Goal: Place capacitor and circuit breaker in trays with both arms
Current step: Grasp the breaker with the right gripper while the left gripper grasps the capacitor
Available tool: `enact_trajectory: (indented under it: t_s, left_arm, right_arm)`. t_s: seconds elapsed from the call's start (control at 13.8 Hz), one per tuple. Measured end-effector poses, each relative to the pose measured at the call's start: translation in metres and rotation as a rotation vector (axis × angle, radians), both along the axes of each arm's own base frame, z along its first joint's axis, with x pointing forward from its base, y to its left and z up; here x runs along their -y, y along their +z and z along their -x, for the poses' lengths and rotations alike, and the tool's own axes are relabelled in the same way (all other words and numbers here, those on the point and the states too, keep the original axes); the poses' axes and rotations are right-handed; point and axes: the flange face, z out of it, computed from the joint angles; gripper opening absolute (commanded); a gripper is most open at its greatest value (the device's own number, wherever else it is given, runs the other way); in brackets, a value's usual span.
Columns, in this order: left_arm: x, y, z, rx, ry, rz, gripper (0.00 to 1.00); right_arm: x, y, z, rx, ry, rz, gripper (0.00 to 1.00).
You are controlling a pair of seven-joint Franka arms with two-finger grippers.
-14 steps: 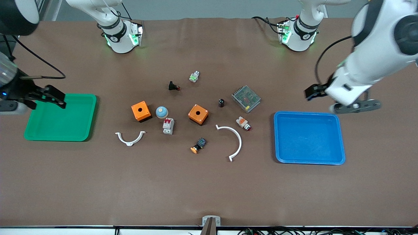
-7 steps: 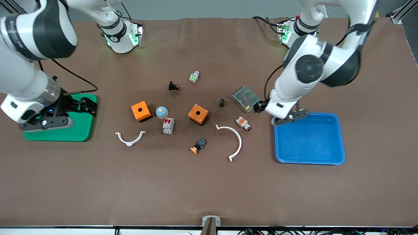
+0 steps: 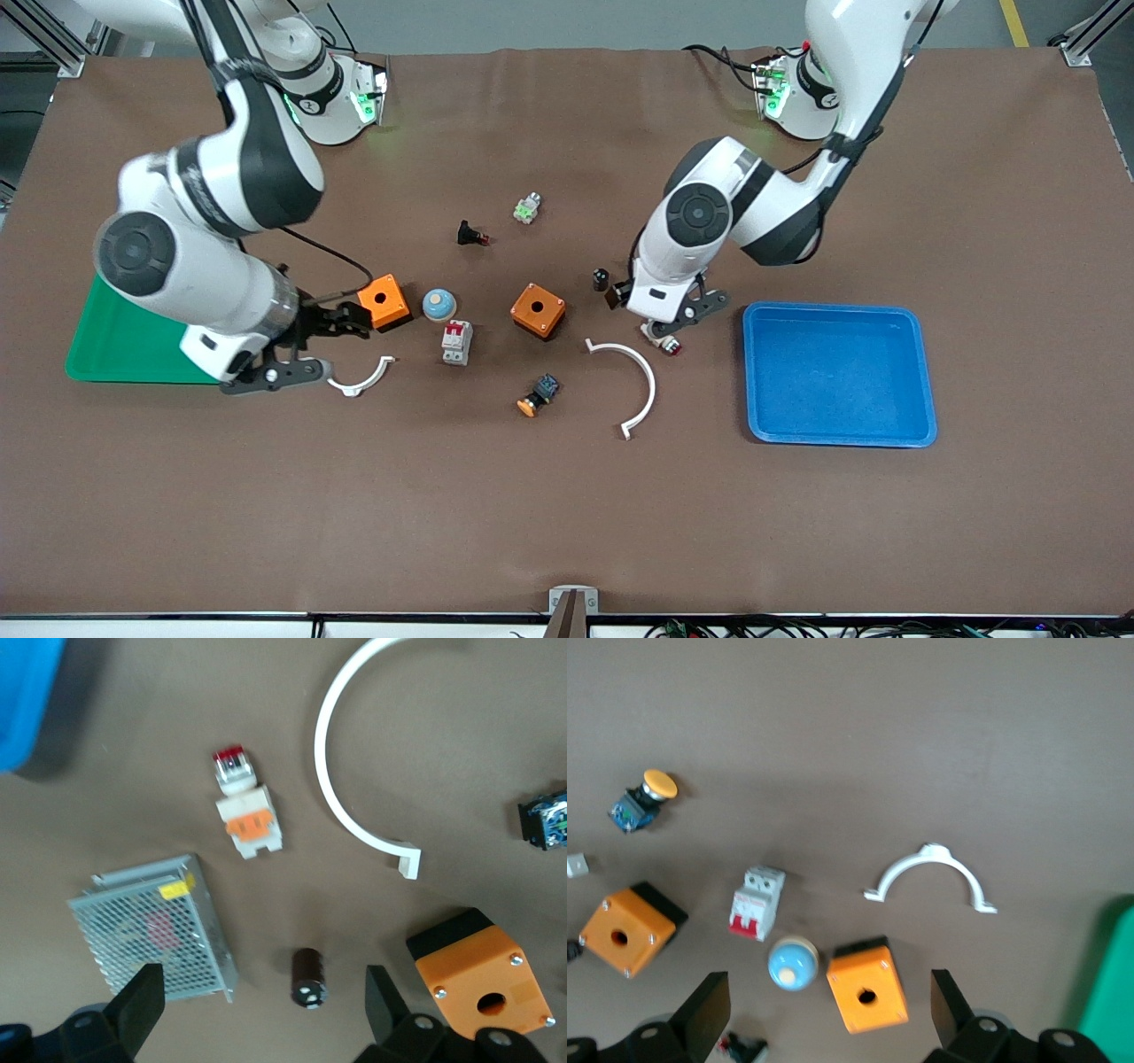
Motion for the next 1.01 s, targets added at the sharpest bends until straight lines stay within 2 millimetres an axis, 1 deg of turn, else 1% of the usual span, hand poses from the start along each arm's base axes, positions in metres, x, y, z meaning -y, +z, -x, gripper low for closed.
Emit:
enact_trajectory:
  t_s: [0.14, 0.29, 0.36, 0.51, 0.58, 0.65, 0.72, 0.87, 1.01]
  left_arm:
    - [0.017, -0.017, 0.013, 0.002, 0.036, -0.013, 1.00]
    - [0.027, -0.031, 0.017, 0.015, 0.069, -0.002, 0.97]
    - [0.032, -0.040, 0.019, 0.020, 0.078, 0.008, 0.97]
    - [0.042, -0.065, 0.027, 0.028, 0.097, 0.015, 0.97]
    - [0.047, -0.079, 0.032, 0.029, 0.104, 0.009, 0.95]
    - [0.051, -0.091, 0.038, 0.029, 0.107, 0.001, 0.86]
    - [0.055, -0.099, 0.042, 0.029, 0.102, -0.005, 0.84]
    - [0.061, -0.107, 0.050, 0.030, 0.089, -0.011, 0.84]
    - [0.063, -0.110, 0.056, 0.026, 0.079, -0.019, 0.83]
  right_arm:
    - [-0.029, -0.032, 0.009, 0.014, -0.051, 0.003, 1.00]
    - [-0.058, -0.060, 0.022, 0.011, -0.079, 0.011, 1.00]
    - [-0.067, -0.073, 0.026, 0.003, -0.083, 0.017, 1.00]
    - [-0.080, -0.097, 0.028, -0.001, -0.113, 0.024, 1.00]
    - [-0.087, -0.110, 0.031, 0.004, -0.133, 0.025, 1.00]
    - [-0.094, -0.121, 0.034, 0.011, -0.142, 0.025, 1.00]
    - [-0.099, -0.133, 0.039, 0.017, -0.144, 0.025, 1.00]
    - [-0.102, -0.154, 0.047, 0.029, -0.149, 0.023, 1.00]
    - [-0.100, -0.174, 0.055, 0.031, -0.149, 0.027, 1.00]
